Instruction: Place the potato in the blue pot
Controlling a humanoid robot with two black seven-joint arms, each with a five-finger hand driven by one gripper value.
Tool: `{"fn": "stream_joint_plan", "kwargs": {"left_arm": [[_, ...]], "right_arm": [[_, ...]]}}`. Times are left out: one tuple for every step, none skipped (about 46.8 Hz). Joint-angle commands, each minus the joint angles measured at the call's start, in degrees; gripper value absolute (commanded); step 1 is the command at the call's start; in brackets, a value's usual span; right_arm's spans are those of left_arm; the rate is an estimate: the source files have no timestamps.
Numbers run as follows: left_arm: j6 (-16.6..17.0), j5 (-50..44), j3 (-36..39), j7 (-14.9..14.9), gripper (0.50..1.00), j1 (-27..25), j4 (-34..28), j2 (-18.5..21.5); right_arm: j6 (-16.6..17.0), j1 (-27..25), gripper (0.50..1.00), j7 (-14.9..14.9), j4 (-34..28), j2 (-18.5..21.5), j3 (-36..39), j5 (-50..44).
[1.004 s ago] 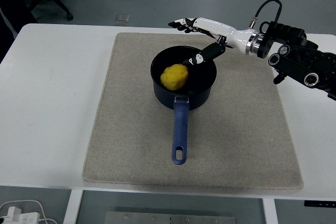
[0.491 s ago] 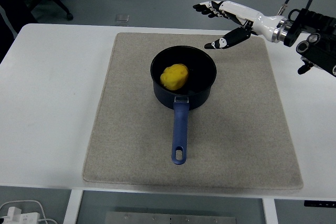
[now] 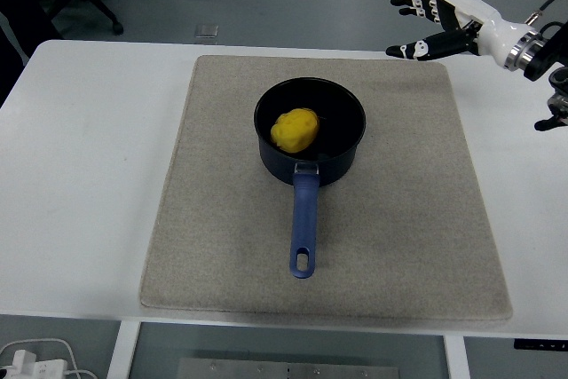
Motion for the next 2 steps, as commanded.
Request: {"fn": "stream_joint_plan", "kwargs": {"left_arm": [[0.0,0.0,0.0,0.0,0.996,0.0,0.0,0.0],[0.0,0.0,0.0,0.0,0.996,0.0,0.0,0.0]], "right_arm": [[1.5,-0.2,0.926,0.0,-0.2,-1.8,0.0,2.4],[1.6,-0.2,0.926,0.3,-0.2,-2.1,0.1,2.7]]}}
